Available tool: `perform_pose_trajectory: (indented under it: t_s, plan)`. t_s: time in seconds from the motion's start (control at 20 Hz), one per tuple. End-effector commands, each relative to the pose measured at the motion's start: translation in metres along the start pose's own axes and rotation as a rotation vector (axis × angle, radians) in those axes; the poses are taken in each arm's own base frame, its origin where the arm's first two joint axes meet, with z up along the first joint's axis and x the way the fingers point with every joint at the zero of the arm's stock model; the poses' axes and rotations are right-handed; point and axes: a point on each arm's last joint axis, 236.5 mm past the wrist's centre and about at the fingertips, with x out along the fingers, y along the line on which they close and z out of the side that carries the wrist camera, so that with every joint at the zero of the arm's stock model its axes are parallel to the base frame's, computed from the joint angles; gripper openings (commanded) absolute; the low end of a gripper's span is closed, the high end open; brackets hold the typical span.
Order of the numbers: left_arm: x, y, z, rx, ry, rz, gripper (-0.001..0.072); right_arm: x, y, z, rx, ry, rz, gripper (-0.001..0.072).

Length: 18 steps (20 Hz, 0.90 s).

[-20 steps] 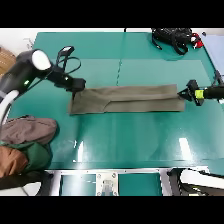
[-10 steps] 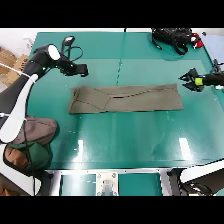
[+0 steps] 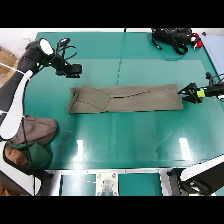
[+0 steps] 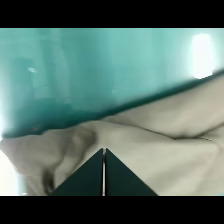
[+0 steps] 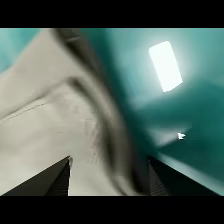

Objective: Fold the shirts.

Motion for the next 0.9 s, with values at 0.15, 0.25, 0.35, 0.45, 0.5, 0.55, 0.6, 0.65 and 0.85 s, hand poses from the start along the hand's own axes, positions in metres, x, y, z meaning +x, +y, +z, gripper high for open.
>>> perform_pose_trajectory:
  t_s: [0.15,0.25,0.35,0.45,0.5,0.55,0.6,0.65,0.85]
  plan:
    - [0.001,-0.049,-0.001,-0.045,0.01,-0.191,0.0023,0.048,0.016,-0.015,-0.102,0.108,0.026,0.0168]
    - [0.021,-0.068,-0.013,-0.018,0.052,-0.204,0.0023,0.038,0.028,-0.01,-0.139,0.108,0.034,0.0016]
    - [0.053,-0.104,-0.027,0.03,0.081,-0.226,0.0023,0.013,0.049,-0.008,-0.187,0.115,0.047,0.0016]
    - [0.092,-0.152,-0.039,0.067,0.068,-0.271,0.0023,-0.021,0.08,-0.005,-0.238,0.081,0.044,0.0016]
    - [0.11,-0.181,-0.044,0.068,0.047,-0.312,0.0023,-0.04,0.098,-0.005,-0.276,0.05,0.039,0.0016]
    - [0.127,-0.205,-0.05,0.063,0.028,-0.343,0.0023,-0.059,0.119,-0.009,-0.324,0.024,0.035,0.0016]
    - [0.143,-0.229,-0.057,0.059,0.007,-0.368,0.0023,-0.074,0.137,-0.015,-0.367,0.002,0.033,0.0016]
    - [0.154,-0.248,-0.063,0.044,-0.011,-0.396,0.0023,-0.087,0.157,-0.023,-0.409,-0.019,0.041,0.0016]
    - [0.182,-0.308,-0.083,-0.013,-0.028,-0.494,0.0023,-0.123,0.226,-0.055,-0.562,-0.095,0.057,0.0017]
